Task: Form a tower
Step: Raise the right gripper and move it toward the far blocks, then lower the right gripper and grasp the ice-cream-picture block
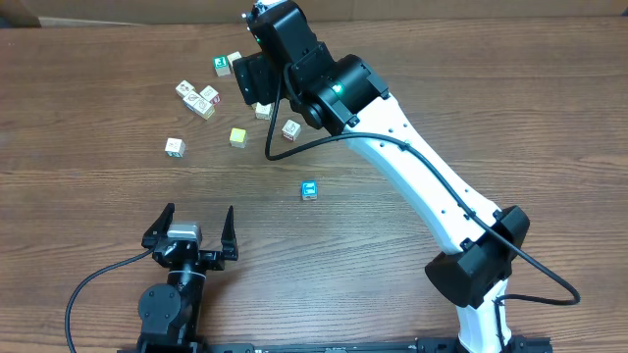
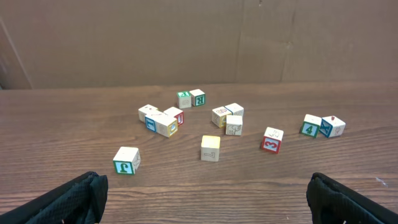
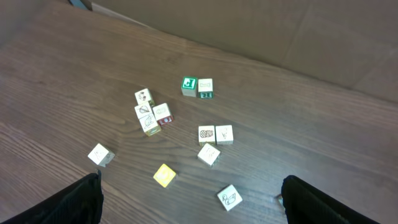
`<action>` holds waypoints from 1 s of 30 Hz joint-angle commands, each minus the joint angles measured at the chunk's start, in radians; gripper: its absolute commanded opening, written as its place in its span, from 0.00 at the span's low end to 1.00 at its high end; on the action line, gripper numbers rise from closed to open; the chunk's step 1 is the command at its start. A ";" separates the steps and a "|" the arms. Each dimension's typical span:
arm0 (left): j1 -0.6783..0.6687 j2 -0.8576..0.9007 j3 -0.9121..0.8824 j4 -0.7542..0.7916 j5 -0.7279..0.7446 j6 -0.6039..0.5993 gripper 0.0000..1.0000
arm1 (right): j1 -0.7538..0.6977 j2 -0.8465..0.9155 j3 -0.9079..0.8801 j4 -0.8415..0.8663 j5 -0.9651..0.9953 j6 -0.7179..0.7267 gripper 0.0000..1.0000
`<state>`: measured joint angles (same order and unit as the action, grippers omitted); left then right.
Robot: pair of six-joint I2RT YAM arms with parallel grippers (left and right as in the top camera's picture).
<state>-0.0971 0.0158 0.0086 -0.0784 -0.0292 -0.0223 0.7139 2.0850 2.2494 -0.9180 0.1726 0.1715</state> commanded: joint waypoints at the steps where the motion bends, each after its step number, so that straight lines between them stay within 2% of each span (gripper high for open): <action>1: 0.007 -0.011 -0.004 0.003 0.012 0.016 1.00 | -0.003 0.048 0.008 0.047 0.015 -0.024 0.88; 9: 0.007 -0.011 -0.003 0.003 0.012 0.016 0.99 | -0.035 0.182 0.008 0.156 0.031 -0.023 0.89; 15: 0.007 -0.011 -0.004 0.003 0.012 0.016 1.00 | -0.100 0.269 0.008 0.199 -0.048 -0.014 0.88; 23: 0.007 -0.011 -0.003 0.003 0.012 0.016 1.00 | -0.152 0.362 0.008 0.267 -0.047 0.025 0.70; 26: 0.007 -0.011 -0.004 0.003 0.012 0.016 1.00 | -0.153 0.400 0.004 0.309 -0.048 0.025 0.72; 30: 0.007 -0.011 -0.003 0.003 0.012 0.016 1.00 | -0.146 0.451 0.001 0.357 -0.048 0.025 0.80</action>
<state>-0.0971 0.0158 0.0086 -0.0780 -0.0292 -0.0223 0.5556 2.4931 2.2490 -0.5766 0.1310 0.1905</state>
